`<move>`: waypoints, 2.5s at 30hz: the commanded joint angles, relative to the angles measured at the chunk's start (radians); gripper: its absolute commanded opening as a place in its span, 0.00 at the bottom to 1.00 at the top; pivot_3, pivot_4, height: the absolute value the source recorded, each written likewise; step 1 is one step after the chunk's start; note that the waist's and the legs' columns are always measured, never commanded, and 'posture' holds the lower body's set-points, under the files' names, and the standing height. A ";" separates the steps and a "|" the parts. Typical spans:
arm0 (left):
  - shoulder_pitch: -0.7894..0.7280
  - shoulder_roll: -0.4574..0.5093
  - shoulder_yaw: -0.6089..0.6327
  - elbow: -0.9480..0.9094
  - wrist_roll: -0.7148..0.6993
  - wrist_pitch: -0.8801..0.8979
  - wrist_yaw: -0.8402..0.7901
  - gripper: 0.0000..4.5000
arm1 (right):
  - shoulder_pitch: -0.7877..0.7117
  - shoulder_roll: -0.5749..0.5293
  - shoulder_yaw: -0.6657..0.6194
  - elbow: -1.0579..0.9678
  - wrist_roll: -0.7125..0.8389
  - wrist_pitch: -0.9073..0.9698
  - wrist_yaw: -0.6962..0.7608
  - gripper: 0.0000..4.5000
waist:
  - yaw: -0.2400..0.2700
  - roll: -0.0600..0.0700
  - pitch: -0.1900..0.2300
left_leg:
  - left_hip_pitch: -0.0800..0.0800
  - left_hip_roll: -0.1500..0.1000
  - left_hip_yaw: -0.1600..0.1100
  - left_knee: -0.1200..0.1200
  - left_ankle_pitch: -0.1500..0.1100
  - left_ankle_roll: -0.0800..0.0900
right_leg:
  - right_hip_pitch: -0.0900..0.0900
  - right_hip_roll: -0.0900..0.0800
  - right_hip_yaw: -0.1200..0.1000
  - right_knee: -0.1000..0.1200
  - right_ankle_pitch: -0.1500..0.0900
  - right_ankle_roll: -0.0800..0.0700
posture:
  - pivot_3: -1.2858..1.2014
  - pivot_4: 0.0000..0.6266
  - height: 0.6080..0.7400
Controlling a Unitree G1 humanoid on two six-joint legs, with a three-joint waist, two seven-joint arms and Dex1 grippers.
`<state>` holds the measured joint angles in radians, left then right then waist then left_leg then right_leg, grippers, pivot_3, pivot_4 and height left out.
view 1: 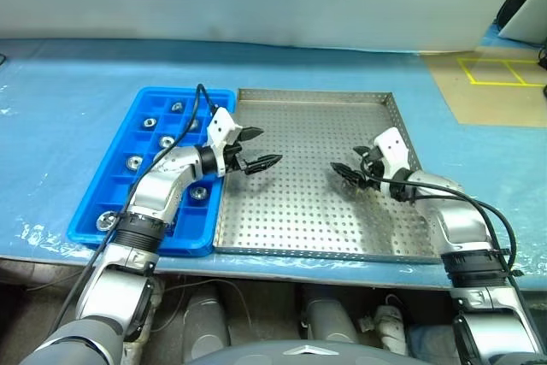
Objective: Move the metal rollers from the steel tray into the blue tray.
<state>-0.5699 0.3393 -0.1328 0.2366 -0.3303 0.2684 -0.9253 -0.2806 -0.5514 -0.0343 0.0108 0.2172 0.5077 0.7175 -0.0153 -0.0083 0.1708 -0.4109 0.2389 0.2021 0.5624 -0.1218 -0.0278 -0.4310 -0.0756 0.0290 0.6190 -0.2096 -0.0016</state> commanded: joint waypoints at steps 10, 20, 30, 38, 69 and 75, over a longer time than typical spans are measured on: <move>0.041 0.013 0.045 -0.079 -0.002 -0.006 0.031 1.00 | -0.035 -0.011 0.035 -0.015 0.033 0.008 0.072 0.52 | -0.002 0.000 0.000 | 0.000 0.000 0.001 0.001 0.000 0.001 | 0.000 0.000 0.000 0.000 0.000 0.000 | 0.38 0.24 1.00; 0.255 0.067 0.180 -0.366 -0.047 0.096 0.188 1.00 | -0.335 0.114 0.112 0.271 0.017 -0.121 0.182 0.41 | 0.026 0.000 0.000 | -0.002 0.001 0.001 -0.001 0.000 0.000 | -0.003 0.000 -0.003 0.000 0.000 0.000 | 0.51 0.24 1.00; 0.617 0.069 0.366 -0.787 -0.089 0.205 0.414 1.00 | -0.643 0.379 0.162 0.619 0.050 -0.238 0.413 0.41 | 0.120 0.000 0.001 | -0.006 0.003 -0.001 -0.004 0.000 -0.001 | -0.007 -0.002 -0.009 0.000 0.000 -0.002 | 0.67 0.24 1.00; 0.855 0.018 0.436 -1.002 -0.084 0.219 0.553 1.00 | -0.778 0.522 0.197 0.883 -0.027 -0.399 0.501 0.41 | 0.231 0.002 0.002 | -0.011 0.002 -0.009 -0.007 -0.001 -0.001 | -0.006 -0.005 -0.014 -0.003 -0.001 -0.002 | 0.75 0.24 1.00; 0.740 0.064 0.309 -0.912 -0.073 0.224 0.547 1.00 | -0.796 0.496 0.171 1.088 -0.201 -0.595 0.325 0.79 | 0.323 0.007 0.004 | -0.012 0.001 -0.025 -0.016 0.005 -0.010 | -0.008 0.000 -0.014 -0.003 -0.003 -0.003 | 0.69 0.24 1.00; 0.670 0.070 0.302 -0.860 -0.065 0.218 0.542 1.00 | -0.797 0.492 0.116 1.065 -0.158 -0.597 0.307 0.99 | 0.317 0.007 0.004 | -0.012 0.001 -0.025 -0.015 0.005 -0.010 | -0.007 0.000 -0.015 -0.002 -0.003 -0.003 | 0.68 0.24 1.00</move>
<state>0.1150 0.4018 0.1632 -0.6242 -0.3979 0.5087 -0.3830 -1.0785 -0.0517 0.1175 1.1165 0.0281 -0.0771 1.0304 0.3015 -0.0008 0.1750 -0.4227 0.2395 0.1770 0.5476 -0.1170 -0.0379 -0.4380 -0.0753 0.0139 0.6177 -0.2125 -0.0049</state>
